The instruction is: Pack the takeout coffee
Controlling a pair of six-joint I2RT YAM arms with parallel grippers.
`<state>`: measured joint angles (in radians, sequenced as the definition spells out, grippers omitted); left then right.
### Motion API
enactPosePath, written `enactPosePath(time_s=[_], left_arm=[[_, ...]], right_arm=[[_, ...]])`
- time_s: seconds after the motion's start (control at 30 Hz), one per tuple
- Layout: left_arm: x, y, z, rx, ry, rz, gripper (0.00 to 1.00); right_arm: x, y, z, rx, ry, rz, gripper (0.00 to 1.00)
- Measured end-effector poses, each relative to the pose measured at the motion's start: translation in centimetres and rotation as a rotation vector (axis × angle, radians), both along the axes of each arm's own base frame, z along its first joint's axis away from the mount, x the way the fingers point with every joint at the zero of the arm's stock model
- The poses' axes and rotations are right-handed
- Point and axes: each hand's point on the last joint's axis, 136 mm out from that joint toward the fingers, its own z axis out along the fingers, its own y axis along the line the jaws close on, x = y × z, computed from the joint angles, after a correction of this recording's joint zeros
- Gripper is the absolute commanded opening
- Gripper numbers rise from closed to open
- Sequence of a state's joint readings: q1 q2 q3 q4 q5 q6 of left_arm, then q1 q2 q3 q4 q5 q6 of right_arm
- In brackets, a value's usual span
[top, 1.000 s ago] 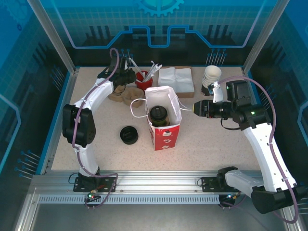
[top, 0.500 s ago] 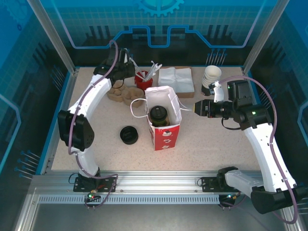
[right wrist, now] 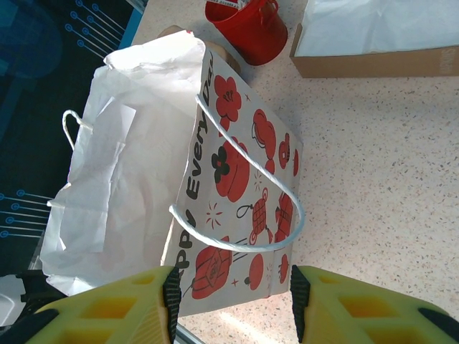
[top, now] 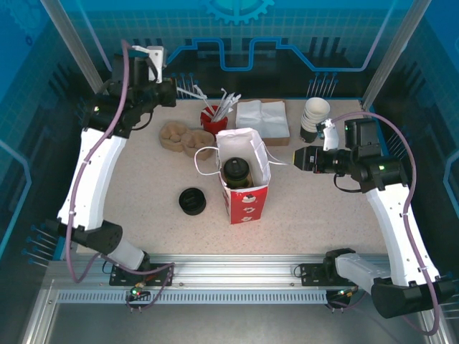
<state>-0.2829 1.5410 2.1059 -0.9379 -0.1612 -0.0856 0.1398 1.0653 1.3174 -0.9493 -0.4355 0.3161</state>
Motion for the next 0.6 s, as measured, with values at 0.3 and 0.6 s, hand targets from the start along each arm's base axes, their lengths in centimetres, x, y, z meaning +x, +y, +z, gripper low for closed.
enactPosePath(time_s=[0.3,0.6], left_arm=[[-9.3,-1.2,4.5,-0.006,-0.064,-0.194,0.09],[-16.8,-4.0,6.1,-0.065,-0.068,-0.446,0.06]], right_arm=[[0.6,-0.2,0.0,0.005,0.007,-0.007,0.46],[0.9,-0.3,0.0,0.0,0.008,-0.004,0.46]])
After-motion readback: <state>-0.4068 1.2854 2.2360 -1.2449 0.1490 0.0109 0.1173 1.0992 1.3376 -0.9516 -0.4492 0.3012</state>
